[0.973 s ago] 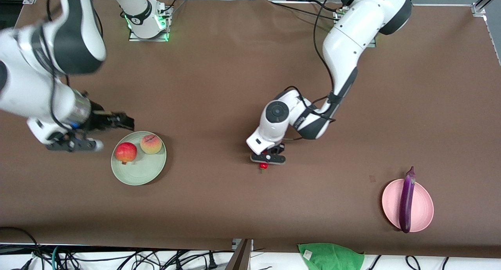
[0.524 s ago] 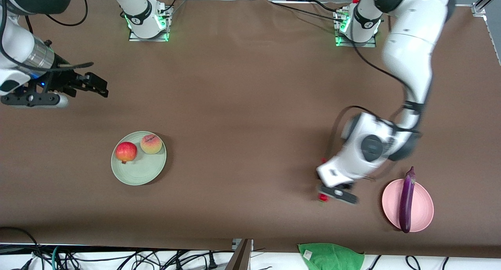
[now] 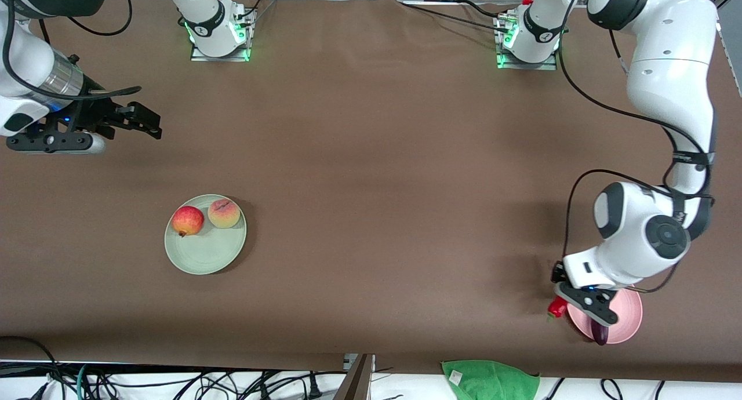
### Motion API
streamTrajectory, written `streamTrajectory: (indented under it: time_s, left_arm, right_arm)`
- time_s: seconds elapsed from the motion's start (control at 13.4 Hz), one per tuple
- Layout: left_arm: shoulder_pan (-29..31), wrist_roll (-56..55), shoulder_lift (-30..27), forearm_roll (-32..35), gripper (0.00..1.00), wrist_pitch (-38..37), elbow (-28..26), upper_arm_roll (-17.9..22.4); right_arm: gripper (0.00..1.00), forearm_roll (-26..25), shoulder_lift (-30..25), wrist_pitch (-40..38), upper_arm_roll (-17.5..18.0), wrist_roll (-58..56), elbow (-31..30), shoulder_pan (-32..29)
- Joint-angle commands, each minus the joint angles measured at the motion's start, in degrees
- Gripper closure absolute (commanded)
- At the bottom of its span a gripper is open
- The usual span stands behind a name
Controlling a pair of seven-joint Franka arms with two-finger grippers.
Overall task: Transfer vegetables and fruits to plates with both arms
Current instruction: 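Carry the chili to the pink plate while the right gripper withdraws, then lower the red chili onto the pink plate and open the left gripper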
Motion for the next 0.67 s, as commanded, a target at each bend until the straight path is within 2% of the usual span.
streamTrajectory:
  time_s: [0.0,0.15,0.3,0.52,0.6]
  left_arm:
    - [4.3,8.5,1.9,-3.7,1.00,2.4,1.3,-0.7]
    - [5.8,12.6,2.9,-9.3,1.00,2.5,1.4,-0.7]
    - [6.3,13.7,3.9,-11.7,1.00,3.2,1.4,-0.7]
    - [6.4,13.7,6.3,-12.0,0.87,4.9,3.8,-0.7]
    - [6.4,13.8,6.5,-12.1,0.86,5.0,3.9,-0.7]
  right_arm:
    - [0.01,-2.1,-0.9,0.8,1.7,-0.6,-0.2,-1.3]
    - [0.00,-3.3,-0.4,0.8,1.7,-1.1,0.9,-1.3]
    - [0.01,-3.7,-0.4,0.8,1.7,-1.3,0.9,-1.3]
    - [0.01,-3.8,-0.5,0.5,1.7,-1.5,0.9,-1.3]
    - [0.00,-3.8,-0.5,0.3,1.8,-1.5,0.9,-1.3]
